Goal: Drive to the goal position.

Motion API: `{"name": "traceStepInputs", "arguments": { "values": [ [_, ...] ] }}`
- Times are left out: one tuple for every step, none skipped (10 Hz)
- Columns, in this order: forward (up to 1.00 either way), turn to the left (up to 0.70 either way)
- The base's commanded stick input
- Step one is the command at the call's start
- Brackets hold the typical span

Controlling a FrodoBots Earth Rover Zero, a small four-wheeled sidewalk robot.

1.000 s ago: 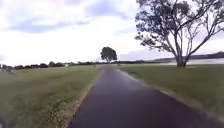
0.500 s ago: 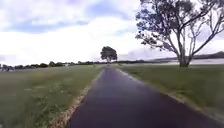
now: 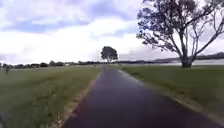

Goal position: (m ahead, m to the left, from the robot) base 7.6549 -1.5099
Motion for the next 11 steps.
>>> {"name": "traceStepInputs", "arguments": {
  "values": [
    [0.70,0.00],
    [0.70,0.00],
    [0.70,0.00],
    [0.70,0.00],
    [0.70,0.00],
    [0.70,0.00],
    [0.70,0.00],
    [0.70,0.00],
    [0.70,0.00],
    [0.70,0.00],
    [0.70,0.00]
  ]
}}
